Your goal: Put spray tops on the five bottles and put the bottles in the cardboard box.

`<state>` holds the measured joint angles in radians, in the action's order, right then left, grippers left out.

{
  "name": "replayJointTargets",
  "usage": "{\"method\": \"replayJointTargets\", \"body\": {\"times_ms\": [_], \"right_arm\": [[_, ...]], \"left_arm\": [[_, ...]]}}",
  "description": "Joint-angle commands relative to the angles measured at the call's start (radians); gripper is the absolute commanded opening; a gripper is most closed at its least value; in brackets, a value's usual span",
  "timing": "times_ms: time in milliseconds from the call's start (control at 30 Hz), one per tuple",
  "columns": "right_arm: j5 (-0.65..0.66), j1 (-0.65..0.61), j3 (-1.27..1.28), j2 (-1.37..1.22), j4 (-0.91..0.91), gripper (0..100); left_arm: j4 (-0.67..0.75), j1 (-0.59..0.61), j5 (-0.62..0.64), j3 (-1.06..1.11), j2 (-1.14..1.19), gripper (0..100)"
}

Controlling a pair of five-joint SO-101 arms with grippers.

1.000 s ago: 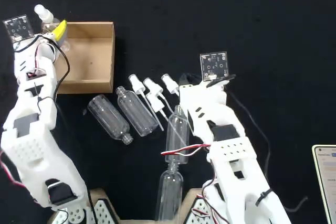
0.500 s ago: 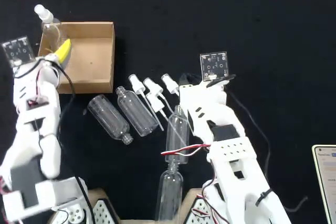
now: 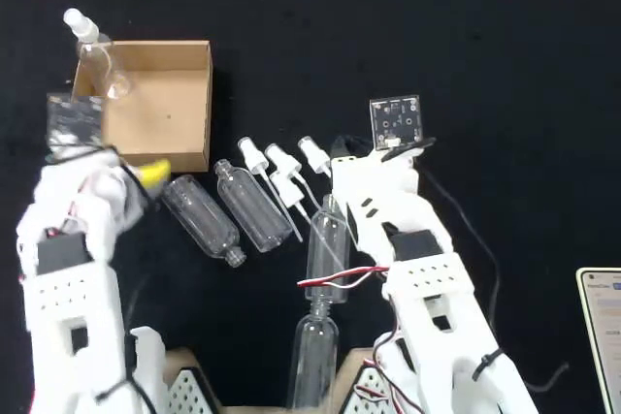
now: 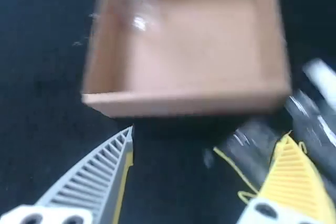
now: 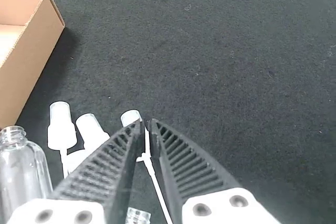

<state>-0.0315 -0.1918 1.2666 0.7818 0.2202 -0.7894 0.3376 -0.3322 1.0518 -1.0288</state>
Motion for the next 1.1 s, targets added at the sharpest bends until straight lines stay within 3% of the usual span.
{"method": "replayJointTargets", "body": {"times_ms": [0, 133, 233, 467, 867, 1067], "right_arm": [[0.008, -0.009, -0.004, 0.012, -0.032, 1.5], [0.008, -0.008, -0.002, 0.012, -0.028, 1.5], [0.008, -0.008, -0.002, 0.012, -0.026, 1.5], [0.008, -0.008, -0.002, 0.012, -0.026, 1.5], [0.008, -0.008, -0.002, 0.012, -0.026, 1.5], [0.008, -0.008, -0.002, 0.012, -0.026, 1.5]], "left_arm": [[-0.235, -0.142, -0.187, -0.073, -0.098, 40], [-0.364, -0.217, -0.21, -0.073, -0.098, 40], [-0.371, -0.226, -0.226, -0.074, -0.098, 40], [-0.493, -0.282, -0.417, -0.228, -0.005, 40], [-0.399, -0.343, -0.213, -0.325, 0.348, 40], [-0.241, -0.344, -0.118, -0.318, 0.414, 40]]}}
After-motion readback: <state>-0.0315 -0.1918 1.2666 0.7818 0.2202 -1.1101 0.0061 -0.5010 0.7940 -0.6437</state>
